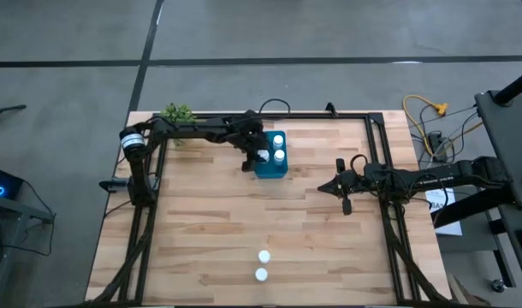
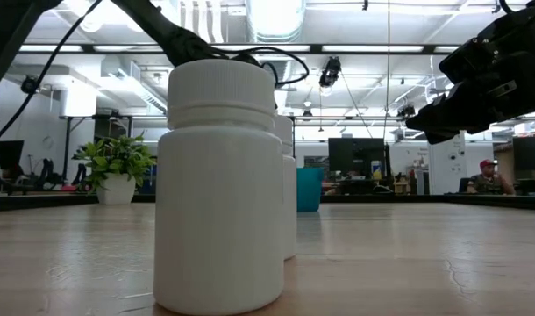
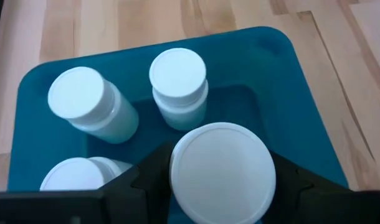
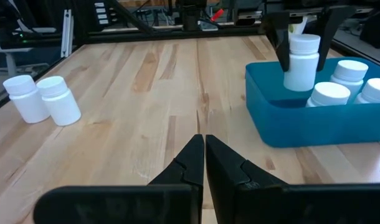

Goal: Pick and place pill bottles into a basket
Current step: Put the top white pill bottle into the blue bin

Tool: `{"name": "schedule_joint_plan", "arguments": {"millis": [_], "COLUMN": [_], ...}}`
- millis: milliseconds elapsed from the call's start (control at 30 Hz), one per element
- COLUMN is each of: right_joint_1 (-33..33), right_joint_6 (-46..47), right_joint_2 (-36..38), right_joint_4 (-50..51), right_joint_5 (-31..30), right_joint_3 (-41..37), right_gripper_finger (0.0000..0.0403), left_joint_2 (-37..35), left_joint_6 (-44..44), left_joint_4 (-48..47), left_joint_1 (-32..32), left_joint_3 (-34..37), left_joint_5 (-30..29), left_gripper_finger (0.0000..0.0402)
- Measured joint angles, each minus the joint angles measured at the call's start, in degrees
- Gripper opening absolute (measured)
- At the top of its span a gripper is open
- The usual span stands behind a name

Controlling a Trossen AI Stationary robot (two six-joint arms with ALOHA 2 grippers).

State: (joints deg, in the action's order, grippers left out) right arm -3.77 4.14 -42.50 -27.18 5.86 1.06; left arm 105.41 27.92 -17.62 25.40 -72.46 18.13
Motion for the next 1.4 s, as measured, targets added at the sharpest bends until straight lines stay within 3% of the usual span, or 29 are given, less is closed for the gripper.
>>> {"name": "schedule_joint_plan", "arguments": {"millis": [1400], "right_joint_1": [0.0], "right_joint_6": [-0.2], "right_joint_2": [0.0], "right_joint_4": [0.4], "right_joint_5": [0.0], "right_joint_3": [0.0], "right_gripper_finger": [0.0008], "left_joint_2": [4.1], "left_joint_6": [-0.5], "left_joint_4": [2.0], "left_joint_1": [1.8], "left_joint_3": [-0.3], "left_joint_5": [0.0], "left_gripper_finger": [0.0158]}}
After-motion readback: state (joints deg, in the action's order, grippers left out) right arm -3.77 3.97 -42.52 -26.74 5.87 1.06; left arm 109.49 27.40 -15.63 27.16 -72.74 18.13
